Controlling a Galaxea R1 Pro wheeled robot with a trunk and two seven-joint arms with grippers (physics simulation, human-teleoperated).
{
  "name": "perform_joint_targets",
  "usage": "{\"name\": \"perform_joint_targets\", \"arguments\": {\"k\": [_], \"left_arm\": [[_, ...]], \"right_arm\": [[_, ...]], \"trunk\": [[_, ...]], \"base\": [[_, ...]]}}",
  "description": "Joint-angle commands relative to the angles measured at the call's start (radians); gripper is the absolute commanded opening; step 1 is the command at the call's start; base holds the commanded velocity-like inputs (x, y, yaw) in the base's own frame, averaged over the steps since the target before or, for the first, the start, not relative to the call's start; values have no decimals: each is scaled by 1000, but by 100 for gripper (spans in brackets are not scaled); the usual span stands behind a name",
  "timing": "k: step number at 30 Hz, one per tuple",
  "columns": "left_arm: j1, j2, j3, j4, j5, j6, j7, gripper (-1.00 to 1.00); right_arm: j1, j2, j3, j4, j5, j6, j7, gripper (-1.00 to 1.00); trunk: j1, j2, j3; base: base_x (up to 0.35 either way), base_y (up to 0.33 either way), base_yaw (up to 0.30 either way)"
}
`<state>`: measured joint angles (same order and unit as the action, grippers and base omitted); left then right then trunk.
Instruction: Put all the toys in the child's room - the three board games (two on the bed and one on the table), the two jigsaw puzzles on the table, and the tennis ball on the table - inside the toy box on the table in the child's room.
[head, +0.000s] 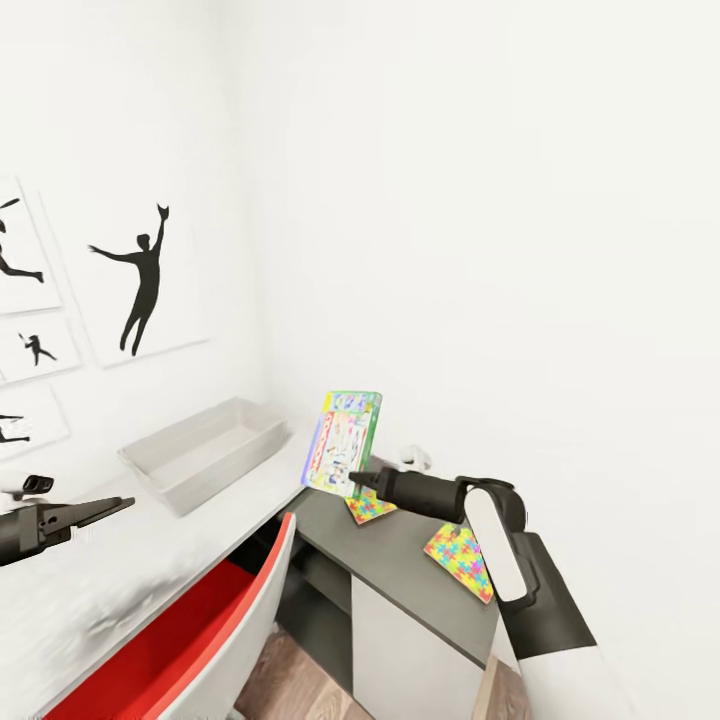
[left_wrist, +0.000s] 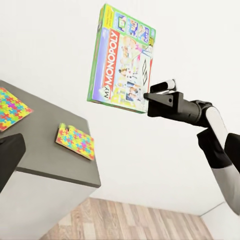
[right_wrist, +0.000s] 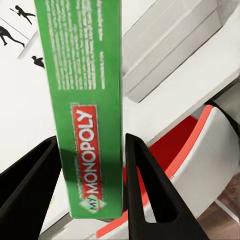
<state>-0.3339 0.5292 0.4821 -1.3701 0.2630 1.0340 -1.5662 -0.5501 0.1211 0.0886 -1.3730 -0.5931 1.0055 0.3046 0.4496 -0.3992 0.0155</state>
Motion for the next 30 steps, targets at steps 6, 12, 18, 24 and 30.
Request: {"name": "perform_joint_targets", "arguments": {"k": [6,12,18,24,30], "left_arm": [[0,0,0,0,-1,11,-5,100],[0,-3,-1,0,-3,11,-5,100],[0,-4,-1,0,-3,10,-5,100],[0,-4,-2,0,-2,11,-5,100],[0,-4,-2,0,-2,11,-5,100]], "right_arm": [[9,9,5,-22,20,4,8,-100],[10,9,6,-23,22,4,8,-100],[10,9,4,-21,22,4,8,-100],[10,9,-2,-19,15,1,8,-100],[10,9,-3,-19,14,1,8,-100]], "trunk": [[0,-1,-3],[0,-1,-6],[0,-1,-10],[0,-1,-14],[0,-1,-19]], "base": [[0,0,248],[0,0,279],[0,0,282],[0,0,276],[0,0,224]]}}
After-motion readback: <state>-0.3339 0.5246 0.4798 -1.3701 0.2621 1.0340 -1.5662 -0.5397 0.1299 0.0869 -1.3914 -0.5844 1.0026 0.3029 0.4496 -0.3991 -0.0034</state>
